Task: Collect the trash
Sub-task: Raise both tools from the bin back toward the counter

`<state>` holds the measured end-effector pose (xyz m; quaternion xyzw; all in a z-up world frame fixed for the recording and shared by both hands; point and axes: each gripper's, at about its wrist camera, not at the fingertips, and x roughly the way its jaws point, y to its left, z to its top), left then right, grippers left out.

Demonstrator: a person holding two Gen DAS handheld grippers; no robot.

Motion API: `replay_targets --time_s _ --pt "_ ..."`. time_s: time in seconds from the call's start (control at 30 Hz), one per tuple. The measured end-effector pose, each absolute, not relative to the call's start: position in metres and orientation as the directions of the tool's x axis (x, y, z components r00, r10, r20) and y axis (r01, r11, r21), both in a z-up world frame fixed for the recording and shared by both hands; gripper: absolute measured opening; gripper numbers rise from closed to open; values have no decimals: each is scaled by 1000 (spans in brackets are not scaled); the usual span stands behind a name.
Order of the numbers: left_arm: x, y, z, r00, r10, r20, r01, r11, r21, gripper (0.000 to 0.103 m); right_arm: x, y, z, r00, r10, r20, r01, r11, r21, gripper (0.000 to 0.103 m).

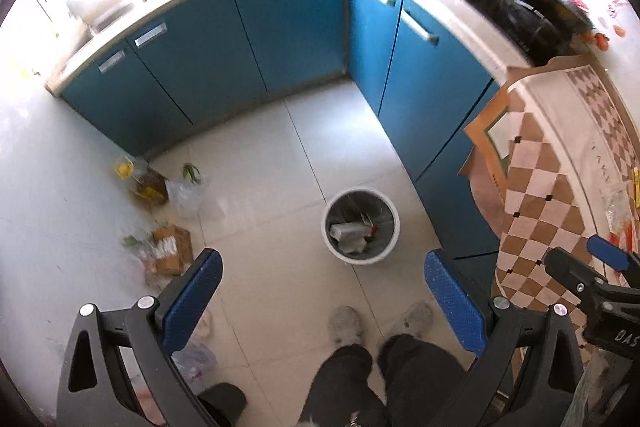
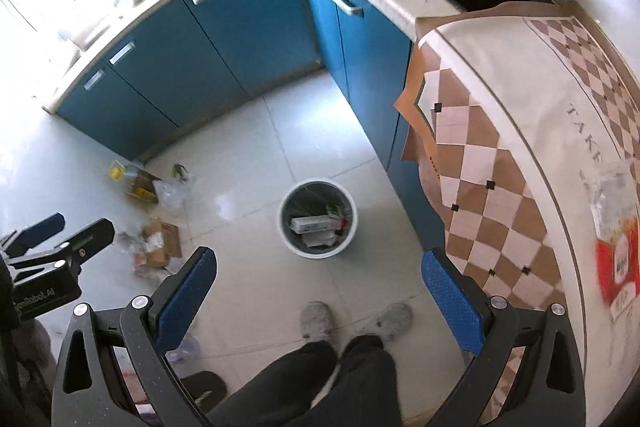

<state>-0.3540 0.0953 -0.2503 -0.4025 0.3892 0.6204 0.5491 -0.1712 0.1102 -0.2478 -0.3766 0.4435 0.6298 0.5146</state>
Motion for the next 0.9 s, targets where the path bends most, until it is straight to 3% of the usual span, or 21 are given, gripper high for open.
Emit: replay_targets --time_s 0.2,0.43,0.63,0.73,0.9 --pt "-317 99 -203 -123 496 -860 -992 -52 112 103 -132 86 -213 -302 364 -881 -944 17 330 103" --pt "-212 122 -168 -93 591 -801 -990 27 136 103 -23 70 -187 -256 476 -842 -895 213 392 103" --pt "-67 124 -175 -91 589 -803 -955 176 237 103 139 24 -192 -30 489 -872 -805 505 311 103" --pt "17 121 -194 -73 558 -826 -916 290 276 103 241 -8 -216 117 390 -913 -689 694 208 103" --pt "135 116 -224 -34 465 -885 -856 444 266 103 368 -35 -270 189 233 -954 -550 830 94 103"
